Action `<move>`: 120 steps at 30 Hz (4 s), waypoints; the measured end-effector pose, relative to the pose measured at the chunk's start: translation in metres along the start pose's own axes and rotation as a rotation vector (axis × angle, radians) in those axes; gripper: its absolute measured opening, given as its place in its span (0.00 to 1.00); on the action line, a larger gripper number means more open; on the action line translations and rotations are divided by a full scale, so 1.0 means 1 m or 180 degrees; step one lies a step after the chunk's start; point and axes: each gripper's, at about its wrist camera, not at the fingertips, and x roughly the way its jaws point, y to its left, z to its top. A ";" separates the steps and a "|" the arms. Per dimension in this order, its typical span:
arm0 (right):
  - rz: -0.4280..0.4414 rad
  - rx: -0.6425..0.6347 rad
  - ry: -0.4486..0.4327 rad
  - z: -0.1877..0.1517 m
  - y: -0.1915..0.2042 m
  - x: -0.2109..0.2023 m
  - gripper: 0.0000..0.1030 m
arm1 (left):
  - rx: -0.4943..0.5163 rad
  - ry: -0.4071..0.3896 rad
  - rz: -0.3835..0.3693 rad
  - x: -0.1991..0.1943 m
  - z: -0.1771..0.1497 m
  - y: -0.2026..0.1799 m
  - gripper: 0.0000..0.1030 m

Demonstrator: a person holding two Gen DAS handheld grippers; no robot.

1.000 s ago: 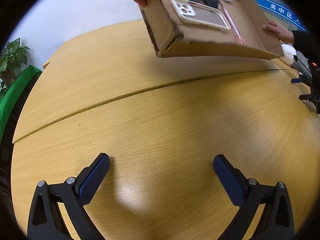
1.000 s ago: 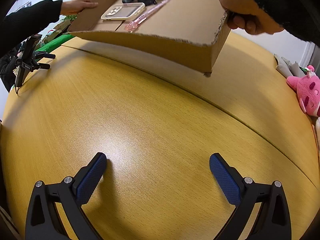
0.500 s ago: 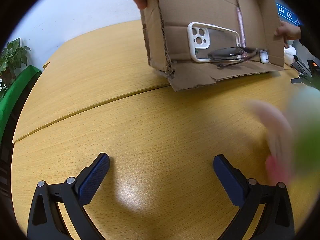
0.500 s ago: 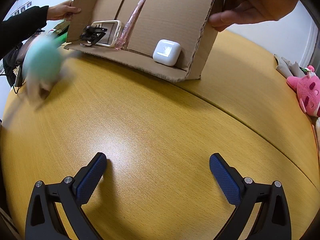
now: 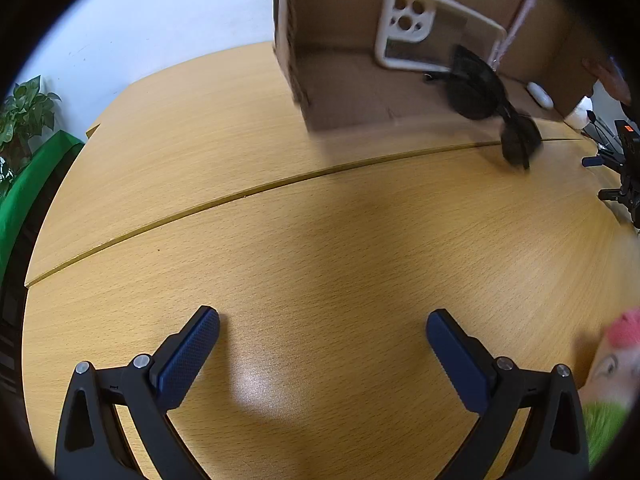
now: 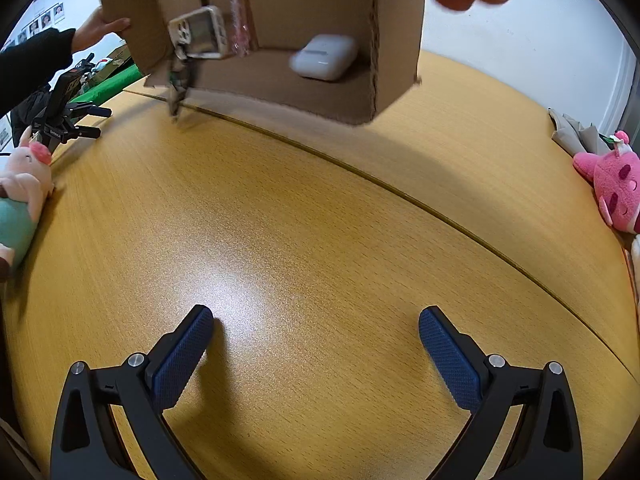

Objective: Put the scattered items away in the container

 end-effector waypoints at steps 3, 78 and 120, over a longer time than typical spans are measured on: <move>0.0001 -0.0001 0.0001 0.000 0.000 0.000 1.00 | 0.0000 0.0000 0.0000 0.000 0.000 0.000 1.00; 0.0008 -0.0009 0.0009 0.001 -0.005 0.001 1.00 | -0.0409 0.0005 0.0310 0.005 -0.005 -0.001 1.00; 0.0091 0.0145 -0.1263 0.032 0.093 -0.101 1.00 | -0.1754 -0.0478 -0.0457 -0.039 0.074 -0.169 0.99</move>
